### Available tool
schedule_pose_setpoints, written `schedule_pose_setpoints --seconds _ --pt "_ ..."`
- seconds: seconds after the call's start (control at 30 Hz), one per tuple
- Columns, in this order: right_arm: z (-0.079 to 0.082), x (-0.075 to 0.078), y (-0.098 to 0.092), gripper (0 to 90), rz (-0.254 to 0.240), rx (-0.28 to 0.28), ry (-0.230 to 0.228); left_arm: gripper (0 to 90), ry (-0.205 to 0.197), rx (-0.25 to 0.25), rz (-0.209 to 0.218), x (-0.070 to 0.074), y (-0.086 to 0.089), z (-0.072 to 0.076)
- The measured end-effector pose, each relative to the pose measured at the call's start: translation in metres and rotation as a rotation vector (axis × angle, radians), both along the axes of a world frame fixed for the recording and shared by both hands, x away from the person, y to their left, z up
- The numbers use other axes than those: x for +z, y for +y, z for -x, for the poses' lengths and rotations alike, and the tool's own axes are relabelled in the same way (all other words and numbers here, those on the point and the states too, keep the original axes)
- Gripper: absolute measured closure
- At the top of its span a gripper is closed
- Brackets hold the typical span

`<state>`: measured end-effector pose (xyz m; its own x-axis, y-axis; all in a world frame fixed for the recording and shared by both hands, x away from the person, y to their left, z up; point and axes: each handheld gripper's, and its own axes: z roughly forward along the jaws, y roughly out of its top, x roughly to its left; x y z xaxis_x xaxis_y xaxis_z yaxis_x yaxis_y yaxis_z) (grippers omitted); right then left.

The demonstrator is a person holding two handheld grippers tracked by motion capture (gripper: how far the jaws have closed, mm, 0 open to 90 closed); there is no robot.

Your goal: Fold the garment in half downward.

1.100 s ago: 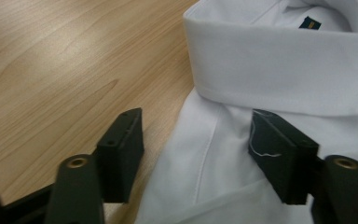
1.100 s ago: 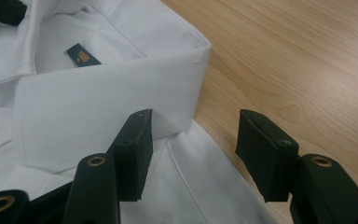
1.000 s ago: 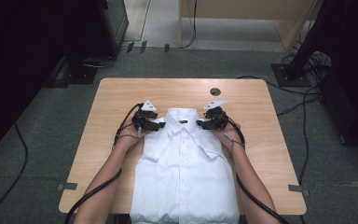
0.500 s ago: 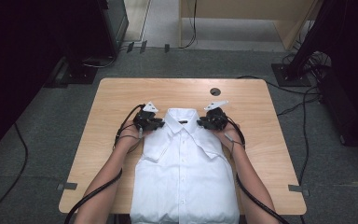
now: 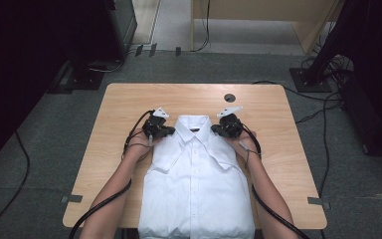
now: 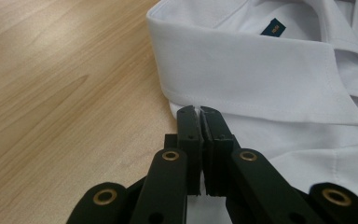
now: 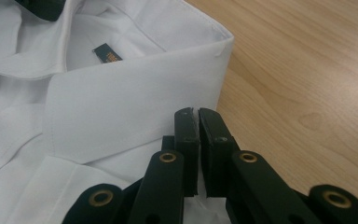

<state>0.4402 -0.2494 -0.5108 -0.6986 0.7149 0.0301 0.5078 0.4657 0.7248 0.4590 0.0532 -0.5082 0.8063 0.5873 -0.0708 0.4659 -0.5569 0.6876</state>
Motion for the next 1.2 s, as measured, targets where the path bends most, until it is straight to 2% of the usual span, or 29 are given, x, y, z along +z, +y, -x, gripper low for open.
schedule_pose_setpoints --seconds 0.13,0.27,0.4,0.5,0.57,0.63,0.7,0.83,0.9,0.93,1.0,1.1,1.13,1.2 --pt "0.001 0.007 0.0 88.7 0.002 -0.016 -0.028 88.2 -0.038 0.019 0.034 0.008 0.002 0.0" --pt "0.001 0.017 -0.002 88.7 -0.008 -0.034 -0.054 88.2 -0.063 0.029 0.046 0.018 0.003 0.0" --pt "0.003 0.026 0.001 88.7 0.027 -0.043 -0.099 88.2 -0.083 0.035 0.052 0.031 0.002 -0.002" --pt "0.001 0.039 0.002 88.9 0.039 -0.045 -0.136 88.2 -0.101 0.052 0.074 0.045 0.003 -0.005" --pt "0.0 0.055 0.004 88.9 0.046 -0.049 -0.176 88.2 -0.122 0.057 0.094 0.06 0.004 -0.007" --pt "0.001 0.077 0.008 88.9 0.075 -0.049 -0.23 88.2 -0.137 0.058 0.102 0.074 0.006 -0.009" --pt "0.002 0.099 0.012 88.9 0.102 -0.047 -0.279 88.3 -0.168 0.068 0.12 0.091 0.009 -0.01" --pt "0.012 0.146 0.016 88.8 0.125 -0.056 -0.416 88.3 -0.258 0.08 0.185 0.13 0.016 -0.001" --pt "0.021 0.161 0.016 88.8 0.109 -0.061 -0.475 88.2 -0.296 0.075 0.179 0.138 0.016 0.008" --pt "0.025 0.162 0.017 88.7 0.103 -0.062 -0.486 88.2 -0.298 0.074 0.182 0.137 0.015 0.012" --pt "0.033 0.156 0.017 88.6 0.105 -0.061 -0.473 88.2 -0.262 0.077 0.2 0.127 0.016 0.019" --pt "0.044 0.136 0.012 88.6 0.085 -0.06 -0.42 88.2 -0.201 0.073 0.218 0.108 0.016 0.031" --pt "0.048 0.13 0.01 88.6 0.079 -0.06 -0.4 88.2 -0.194 0.07 0.223 0.104 0.015 0.037" --pt "0.057 0.121 0.007 88.6 0.067 -0.057 -0.355 88.1 -0.187 0.061 0.207 0.096 0.015 0.048"
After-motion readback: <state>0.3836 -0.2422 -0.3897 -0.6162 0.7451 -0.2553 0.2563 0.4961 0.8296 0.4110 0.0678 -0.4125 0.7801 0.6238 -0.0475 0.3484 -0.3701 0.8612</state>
